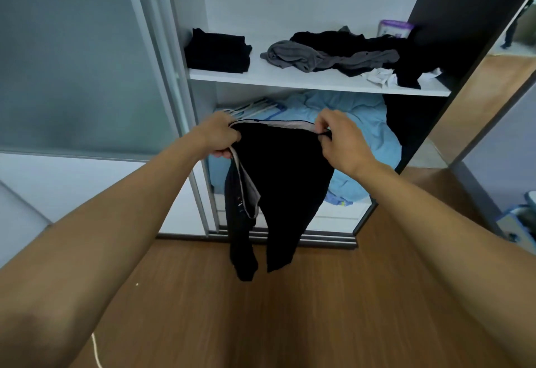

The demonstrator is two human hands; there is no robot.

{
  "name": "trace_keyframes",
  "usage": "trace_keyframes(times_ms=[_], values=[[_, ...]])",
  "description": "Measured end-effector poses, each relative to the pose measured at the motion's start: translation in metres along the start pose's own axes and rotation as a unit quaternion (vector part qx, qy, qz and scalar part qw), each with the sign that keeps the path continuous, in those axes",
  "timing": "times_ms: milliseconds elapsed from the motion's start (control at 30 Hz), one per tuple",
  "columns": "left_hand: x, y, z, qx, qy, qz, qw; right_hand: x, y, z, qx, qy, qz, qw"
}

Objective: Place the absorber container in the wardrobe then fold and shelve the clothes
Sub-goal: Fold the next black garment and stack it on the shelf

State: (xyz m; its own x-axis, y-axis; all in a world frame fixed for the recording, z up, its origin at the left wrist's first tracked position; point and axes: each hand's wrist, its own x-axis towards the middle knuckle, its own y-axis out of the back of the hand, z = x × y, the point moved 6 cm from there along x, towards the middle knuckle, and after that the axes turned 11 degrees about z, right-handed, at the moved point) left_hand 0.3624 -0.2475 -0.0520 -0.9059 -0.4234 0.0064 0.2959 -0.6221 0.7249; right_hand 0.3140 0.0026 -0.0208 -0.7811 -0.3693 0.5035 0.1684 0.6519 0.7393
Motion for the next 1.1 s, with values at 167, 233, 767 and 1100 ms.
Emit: trace_keyframes(times_ms=[167, 233, 767, 1100], values=[[-0.013, -0.016, -0.001, -0.213, 0.159, 0.045, 0.963, -0.018, -0.018, -0.006, 0.074, -0.046, -0.028, 0.996], [-0.017, -0.022, -0.001, -0.285, 0.208, 0.058, 0.934, -0.026, -0.026, -0.009, 0.075, -0.051, -0.041, 0.995], [-0.028, -0.009, 0.027, -0.315, 0.174, 0.05, 0.932, -0.015, -0.023, -0.007, 0.057, -0.143, -0.1, 0.983], [-0.027, 0.013, 0.011, -0.278, 0.131, 0.05, 0.95, -0.001, -0.01, -0.018, 0.043, -0.134, -0.111, 0.984]])
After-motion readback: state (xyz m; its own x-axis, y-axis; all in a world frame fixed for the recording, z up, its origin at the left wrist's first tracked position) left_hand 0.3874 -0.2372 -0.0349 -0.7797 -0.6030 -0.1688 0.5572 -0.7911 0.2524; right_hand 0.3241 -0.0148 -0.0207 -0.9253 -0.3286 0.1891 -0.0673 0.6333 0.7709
